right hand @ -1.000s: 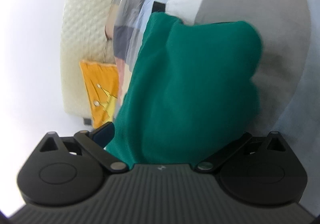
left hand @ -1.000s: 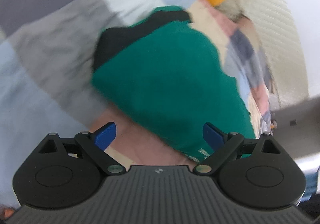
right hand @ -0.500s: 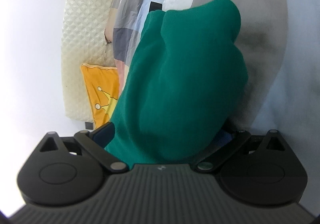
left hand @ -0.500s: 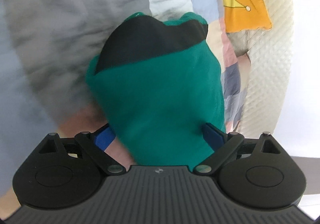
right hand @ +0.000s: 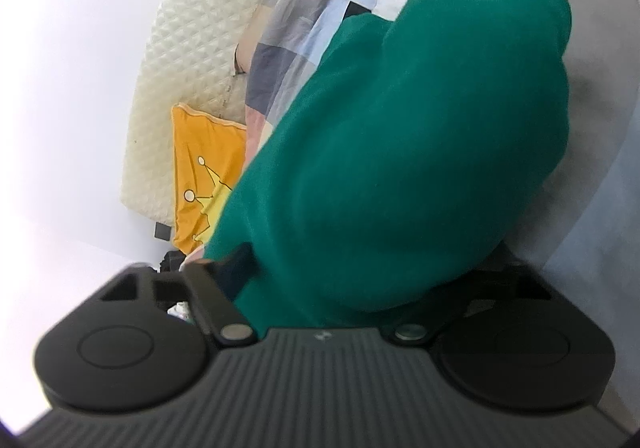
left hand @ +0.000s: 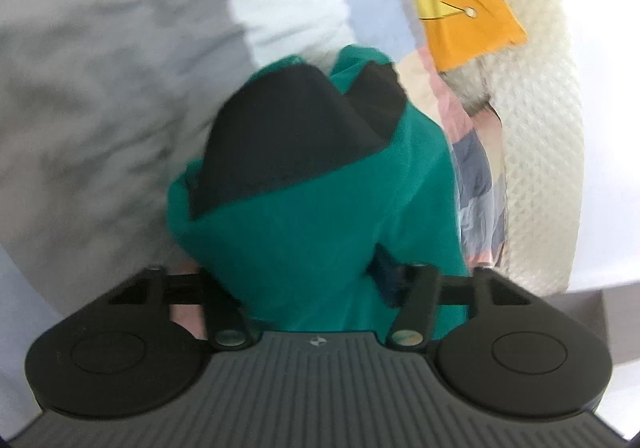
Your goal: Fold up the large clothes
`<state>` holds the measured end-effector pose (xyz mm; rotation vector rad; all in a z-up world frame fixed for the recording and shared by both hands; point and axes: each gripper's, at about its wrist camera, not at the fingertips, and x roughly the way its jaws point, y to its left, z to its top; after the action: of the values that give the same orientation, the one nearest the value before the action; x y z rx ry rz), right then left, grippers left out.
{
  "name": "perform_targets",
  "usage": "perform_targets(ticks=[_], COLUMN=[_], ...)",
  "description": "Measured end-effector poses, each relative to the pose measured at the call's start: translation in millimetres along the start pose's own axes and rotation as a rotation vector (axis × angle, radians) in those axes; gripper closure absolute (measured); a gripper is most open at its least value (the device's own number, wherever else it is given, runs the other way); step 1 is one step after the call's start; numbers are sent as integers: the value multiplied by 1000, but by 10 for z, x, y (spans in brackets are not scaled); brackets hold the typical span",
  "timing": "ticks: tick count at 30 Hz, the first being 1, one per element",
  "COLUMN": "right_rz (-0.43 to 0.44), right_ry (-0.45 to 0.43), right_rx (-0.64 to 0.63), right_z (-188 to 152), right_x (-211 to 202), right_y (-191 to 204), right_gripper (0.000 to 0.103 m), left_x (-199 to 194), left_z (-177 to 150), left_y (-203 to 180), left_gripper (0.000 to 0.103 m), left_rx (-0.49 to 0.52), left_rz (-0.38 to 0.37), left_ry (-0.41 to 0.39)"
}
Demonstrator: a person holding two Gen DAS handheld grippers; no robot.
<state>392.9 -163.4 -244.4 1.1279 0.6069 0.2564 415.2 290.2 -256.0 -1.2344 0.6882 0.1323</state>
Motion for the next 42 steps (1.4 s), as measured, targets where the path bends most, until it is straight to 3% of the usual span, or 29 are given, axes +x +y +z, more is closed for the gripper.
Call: perform_targets(ticks=[2, 5, 8, 13, 19, 25, 29, 32, 38, 42], right_rz=[0, 22, 50, 78, 30, 55, 72, 45, -21, -30], right_ry=[-7, -17, -38, -74, -54, -81, -76, -68, -67, -66], right_rx=[-17, -45, -67, -128, -249, -283, -270, -301, -277, -262], right_z=[-25, -27, -14, -43, -179, -323, -437, -570, -779, -770], right_x=[-96, -228, -274, -612, -1143, -1824, -2258, -2514, -2791, -2803], right_y=[26, 86, 158, 311, 593, 842, 917, 972, 818, 844], right_gripper=[55, 69, 76, 79, 79, 79, 79, 79, 78, 76], left_x=[-61, -172, -360, -763, -1397, -2091, -2583, -2851, -3033, -2983], left_z=[-27, -71, -133, -338, -677, -974, -1227, -1429, -1646, -1634], left_y=[-112, -255, -295, -375, -335, -288, -339, -241, 41, -31], left_gripper=[65, 75, 79, 82, 84, 85, 85, 85, 85, 84], left_rx=[46, 97, 98, 147, 224, 250, 312, 306, 264, 283], left_rz=[-2, -21, -73, -120, -127, -181, -174, -165, -155, -75], left_ry=[-14, -47, -55, -56, -50, -34, -49, -53, -39, -48])
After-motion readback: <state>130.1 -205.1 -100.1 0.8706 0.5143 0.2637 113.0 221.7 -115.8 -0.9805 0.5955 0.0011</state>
